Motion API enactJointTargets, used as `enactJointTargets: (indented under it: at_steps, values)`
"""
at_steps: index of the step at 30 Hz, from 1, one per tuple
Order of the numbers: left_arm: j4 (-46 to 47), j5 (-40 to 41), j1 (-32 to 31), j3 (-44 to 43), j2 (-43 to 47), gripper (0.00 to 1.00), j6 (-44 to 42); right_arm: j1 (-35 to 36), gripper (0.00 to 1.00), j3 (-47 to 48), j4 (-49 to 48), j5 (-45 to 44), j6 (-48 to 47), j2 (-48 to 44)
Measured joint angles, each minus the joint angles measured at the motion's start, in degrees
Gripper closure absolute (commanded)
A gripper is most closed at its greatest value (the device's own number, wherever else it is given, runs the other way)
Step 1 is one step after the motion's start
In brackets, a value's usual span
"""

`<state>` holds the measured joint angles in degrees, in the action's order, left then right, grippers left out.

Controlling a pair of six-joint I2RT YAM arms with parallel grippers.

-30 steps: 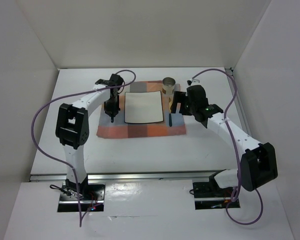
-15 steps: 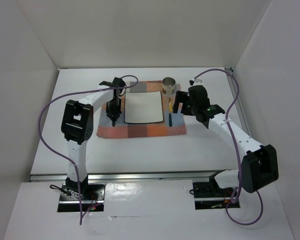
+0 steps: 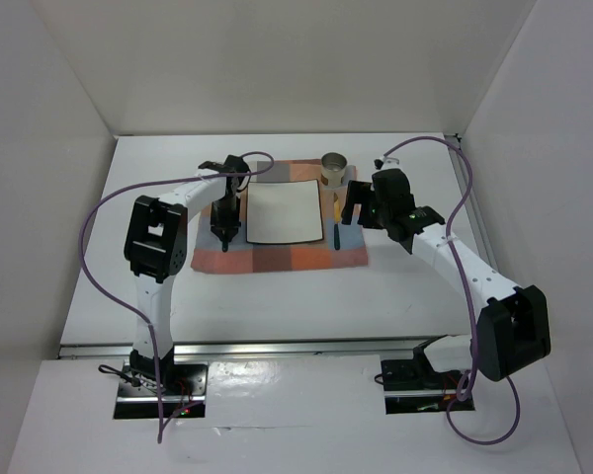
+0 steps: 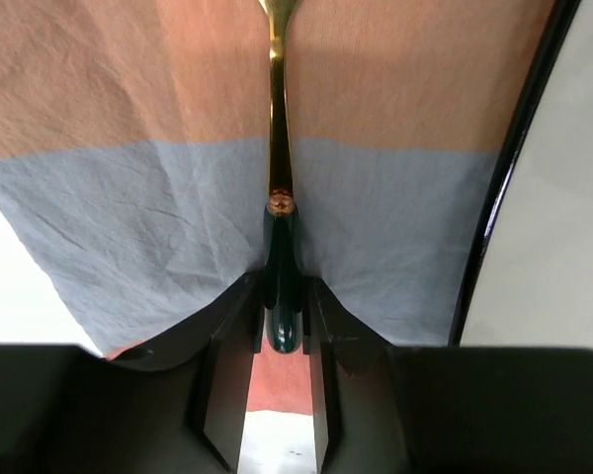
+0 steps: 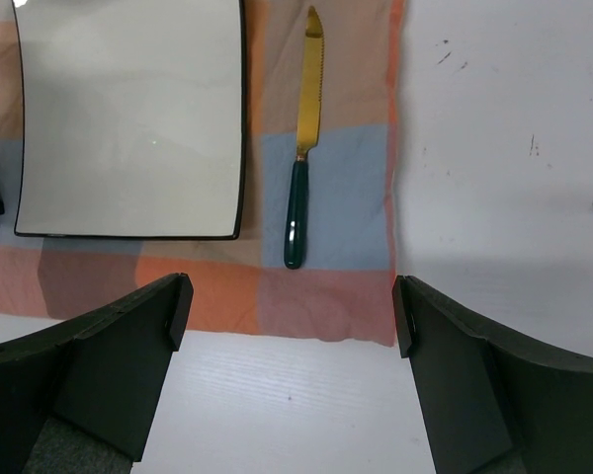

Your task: Set the dinner table for one person

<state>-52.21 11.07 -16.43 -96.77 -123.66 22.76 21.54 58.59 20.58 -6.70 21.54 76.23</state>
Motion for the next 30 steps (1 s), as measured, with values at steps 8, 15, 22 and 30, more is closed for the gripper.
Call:
enactJointTargets:
  at_steps: [8, 15, 22, 30]
  values:
    - [-1.7, 0.6, 0.0, -1.9, 0.3, 0.24, -0.1, 0.0, 0.00, 0.7, 1.5, -0.4, 0.0, 0.0]
    - [-5.2, 0.9, 0.0, -9.3, 5.2, 0.19, -0.1, -0.1, 0.00, 3.4, 4.3, -1.6, 0.4, 0.0]
    - [-6.2, -1.2, 0.0, -12.9, 18.7, 0.19, -0.3, -1.5, 0.00, 10.9, 9.6, -3.8, 3.7, 3.0]
    - [-5.7, -5.0, 0.0, -9.8, 31.2, 0.18, -0.4, -1.8, 0.00, 14.9, 15.4, -6.3, 6.2, 6.2]
